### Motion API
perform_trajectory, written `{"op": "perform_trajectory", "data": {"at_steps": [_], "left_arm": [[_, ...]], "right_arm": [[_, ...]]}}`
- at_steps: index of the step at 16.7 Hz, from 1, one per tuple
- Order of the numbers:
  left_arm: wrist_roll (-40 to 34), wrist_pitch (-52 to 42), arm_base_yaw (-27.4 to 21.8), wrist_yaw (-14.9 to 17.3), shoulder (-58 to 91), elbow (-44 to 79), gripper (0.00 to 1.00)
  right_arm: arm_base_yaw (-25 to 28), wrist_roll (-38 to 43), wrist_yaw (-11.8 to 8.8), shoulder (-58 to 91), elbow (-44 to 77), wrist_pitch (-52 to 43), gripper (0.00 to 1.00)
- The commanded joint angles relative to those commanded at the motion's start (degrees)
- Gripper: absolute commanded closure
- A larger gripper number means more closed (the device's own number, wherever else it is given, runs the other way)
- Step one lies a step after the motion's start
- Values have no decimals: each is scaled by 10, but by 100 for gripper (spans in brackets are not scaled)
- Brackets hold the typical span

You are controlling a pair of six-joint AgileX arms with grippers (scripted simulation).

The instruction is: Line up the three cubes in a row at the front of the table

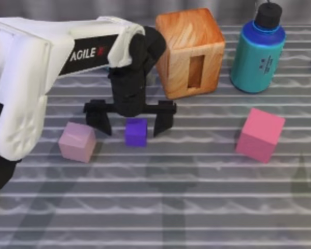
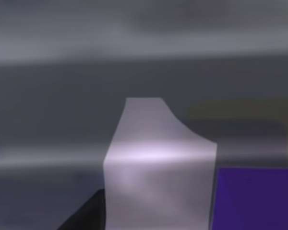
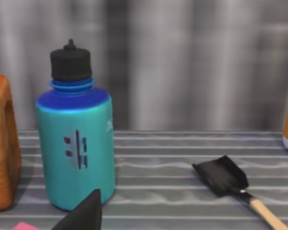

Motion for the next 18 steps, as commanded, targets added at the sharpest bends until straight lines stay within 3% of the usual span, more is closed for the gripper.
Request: {"op": "perform_trajectory", "data": {"at_steps": [11,18], "left_arm": [[0,0,0,0,0,0,98],[0,0,0,0,0,0,100]], "right_arm": [[0,0,0,0,0,0,0],[0,0,0,0,0,0,0]]}}
